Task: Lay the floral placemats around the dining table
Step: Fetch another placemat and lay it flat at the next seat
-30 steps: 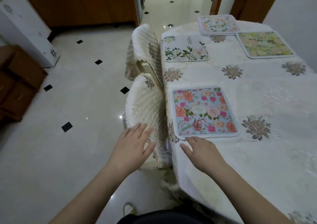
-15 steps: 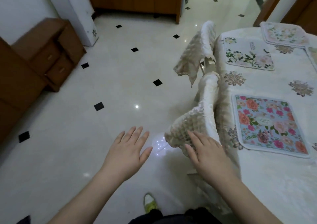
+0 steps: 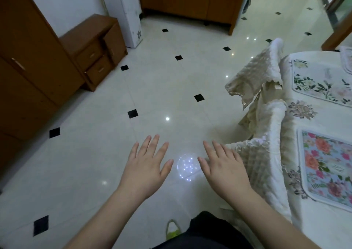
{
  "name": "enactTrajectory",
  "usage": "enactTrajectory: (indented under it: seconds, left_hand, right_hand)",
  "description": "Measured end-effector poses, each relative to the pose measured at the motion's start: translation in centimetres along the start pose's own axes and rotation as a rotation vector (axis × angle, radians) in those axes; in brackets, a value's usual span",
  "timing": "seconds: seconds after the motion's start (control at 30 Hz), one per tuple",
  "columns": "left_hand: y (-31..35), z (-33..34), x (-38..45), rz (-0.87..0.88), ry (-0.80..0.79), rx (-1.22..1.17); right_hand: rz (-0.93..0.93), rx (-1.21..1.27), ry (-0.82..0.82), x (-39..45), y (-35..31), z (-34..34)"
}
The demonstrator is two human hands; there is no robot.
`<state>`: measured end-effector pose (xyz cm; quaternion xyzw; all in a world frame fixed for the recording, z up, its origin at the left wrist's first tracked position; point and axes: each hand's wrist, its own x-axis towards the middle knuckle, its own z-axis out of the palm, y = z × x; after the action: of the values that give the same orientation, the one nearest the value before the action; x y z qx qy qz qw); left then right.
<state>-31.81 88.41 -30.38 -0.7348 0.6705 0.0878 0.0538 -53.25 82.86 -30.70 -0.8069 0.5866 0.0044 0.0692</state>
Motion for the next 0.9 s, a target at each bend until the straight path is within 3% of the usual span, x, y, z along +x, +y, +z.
enactTrajectory:
  seconds: [0.17,0.53,0.7,0.9]
  left_hand:
    - [0.8,-0.3,4.2,0.066,0.044,-0.067]
    - [1.8,-5.1,17.1,0.140,0.010,0.082]
    - [0.7,-6.1,20.8,0.200,0.034,0.130]
    - [-3.7,-7.3,26.9,0.137,0.072,0.065]
  right_hand:
    - [-0.043,-0.003,-0.009,3.2,0.6,0.5]
    - [0.007,0.041,0.001,14.1,4.6,-0.5]
    - [-0.039,0.032,-0.010,19.2,3.4,-0.9]
    - [-0.090,0.010,-0.045,26.8,-0.2,-1.5]
